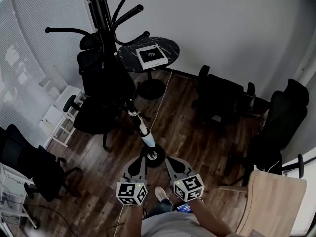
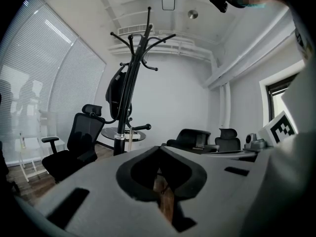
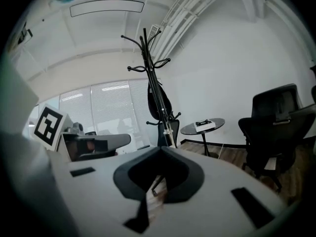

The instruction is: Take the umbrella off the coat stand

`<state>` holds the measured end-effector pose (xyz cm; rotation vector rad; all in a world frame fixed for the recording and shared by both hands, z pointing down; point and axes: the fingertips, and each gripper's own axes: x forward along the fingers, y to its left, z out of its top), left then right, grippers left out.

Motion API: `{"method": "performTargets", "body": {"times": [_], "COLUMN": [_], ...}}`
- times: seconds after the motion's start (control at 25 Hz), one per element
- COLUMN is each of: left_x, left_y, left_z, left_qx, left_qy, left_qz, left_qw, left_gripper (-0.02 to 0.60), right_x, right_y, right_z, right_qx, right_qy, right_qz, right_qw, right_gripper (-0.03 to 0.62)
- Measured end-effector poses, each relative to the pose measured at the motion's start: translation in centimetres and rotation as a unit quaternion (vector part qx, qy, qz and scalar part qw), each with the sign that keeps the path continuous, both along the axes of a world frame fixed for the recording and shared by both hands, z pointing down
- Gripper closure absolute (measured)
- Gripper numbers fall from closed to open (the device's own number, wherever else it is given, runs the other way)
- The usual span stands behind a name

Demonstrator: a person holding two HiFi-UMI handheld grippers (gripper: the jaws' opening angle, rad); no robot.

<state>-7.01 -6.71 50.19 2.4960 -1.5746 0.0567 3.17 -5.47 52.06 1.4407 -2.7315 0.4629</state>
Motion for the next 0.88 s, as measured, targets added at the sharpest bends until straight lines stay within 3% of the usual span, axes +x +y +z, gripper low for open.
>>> {"method": "performTargets", "body": {"times": [0.48,0.88], "left_x": [-5.0,-5.3], "left_y": [-10.0,-13.7], "left_z": [0.5,1.1], "left_qx": [0.006,0.009], "left_qy": [0.02,0.029], "left_qz": [-0.015,0.005], "left_qw": [0.9997,0.9995], "left_gripper": [0.56,0.56], "right_x": [-4.2,-5.0], "right_y": [-9.8,-12.2], "right_z": [0.6,0.3], "right_qx": [-0.003,-0.001], "right_qy": [0.006,0.021], "right_qz": [-0.002,0.004], "right_qw": [1.0,1.0], "right_gripper": [0.582,0.582]}}
